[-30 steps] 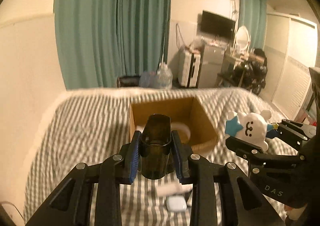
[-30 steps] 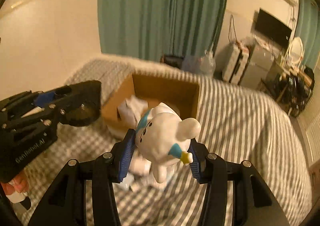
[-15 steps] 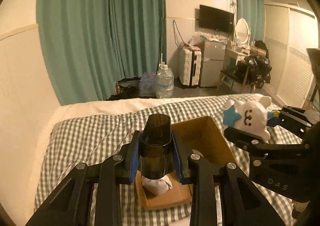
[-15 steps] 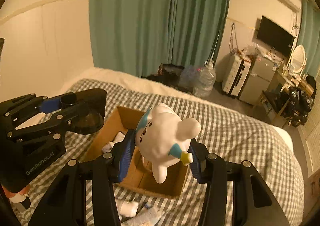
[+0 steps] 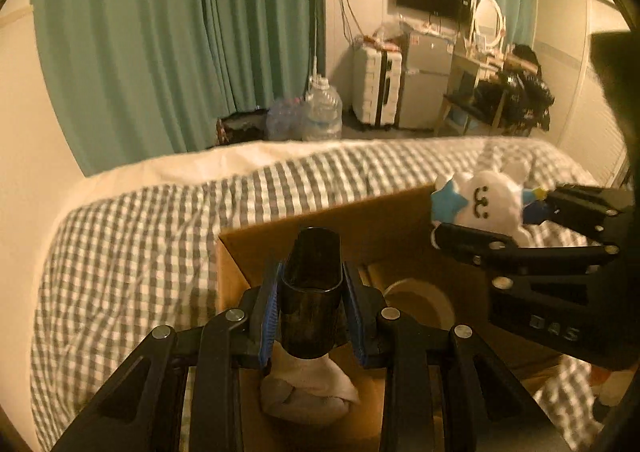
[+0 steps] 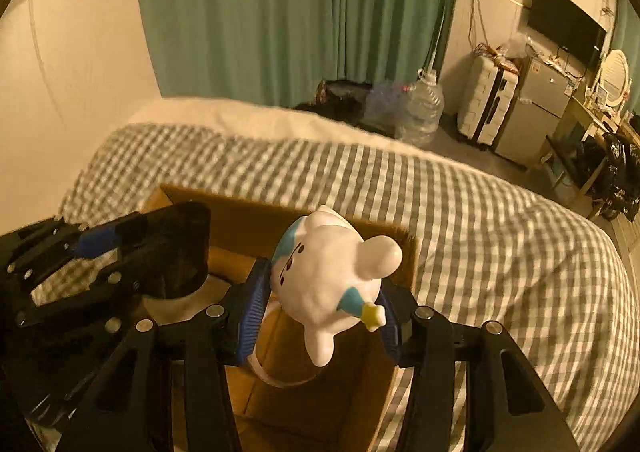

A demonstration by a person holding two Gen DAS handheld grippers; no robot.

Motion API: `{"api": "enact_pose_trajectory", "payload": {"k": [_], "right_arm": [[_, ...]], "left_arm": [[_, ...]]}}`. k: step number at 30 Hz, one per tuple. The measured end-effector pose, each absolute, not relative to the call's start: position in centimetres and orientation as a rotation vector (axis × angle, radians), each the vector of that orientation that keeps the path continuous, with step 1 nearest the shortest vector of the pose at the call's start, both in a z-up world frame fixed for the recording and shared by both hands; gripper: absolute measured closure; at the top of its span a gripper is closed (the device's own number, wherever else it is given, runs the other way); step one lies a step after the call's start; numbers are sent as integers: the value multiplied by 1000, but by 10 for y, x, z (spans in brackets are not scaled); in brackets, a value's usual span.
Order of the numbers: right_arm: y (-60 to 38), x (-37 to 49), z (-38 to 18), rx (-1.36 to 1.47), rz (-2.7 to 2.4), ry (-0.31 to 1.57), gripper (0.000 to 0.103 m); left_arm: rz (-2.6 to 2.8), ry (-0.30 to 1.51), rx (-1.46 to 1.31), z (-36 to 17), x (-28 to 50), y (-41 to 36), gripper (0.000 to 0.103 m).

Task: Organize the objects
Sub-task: 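Carry the figurine and black holder into the box and open both tools, then lift both open tools out of the box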

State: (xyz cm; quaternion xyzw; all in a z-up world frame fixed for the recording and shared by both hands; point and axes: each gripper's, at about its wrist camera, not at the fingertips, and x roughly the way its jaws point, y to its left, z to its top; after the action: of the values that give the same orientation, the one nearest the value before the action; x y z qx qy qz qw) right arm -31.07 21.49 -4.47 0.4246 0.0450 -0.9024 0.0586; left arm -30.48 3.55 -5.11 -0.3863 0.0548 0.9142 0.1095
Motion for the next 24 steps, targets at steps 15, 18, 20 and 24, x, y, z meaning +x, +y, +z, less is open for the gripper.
{"api": "enact_pose_trajectory", "payload": {"k": [15, 18, 20, 24], "right_arm": [[215, -269, -1, 1107, -2808, 48, 27], [217, -252, 23, 1103, -2806, 11, 27], [214, -237, 39, 1078, -2823, 19, 27], [209, -204, 70, 1045, -2862, 55, 24]], "left_arm": [[2724, 175, -1110, -30, -265, 31, 16], [2736, 179, -1069, -6, -248, 21, 15], [2764, 184, -1036, 13, -231, 15, 10], [2823, 165, -982, 47, -200, 6, 3]]}}
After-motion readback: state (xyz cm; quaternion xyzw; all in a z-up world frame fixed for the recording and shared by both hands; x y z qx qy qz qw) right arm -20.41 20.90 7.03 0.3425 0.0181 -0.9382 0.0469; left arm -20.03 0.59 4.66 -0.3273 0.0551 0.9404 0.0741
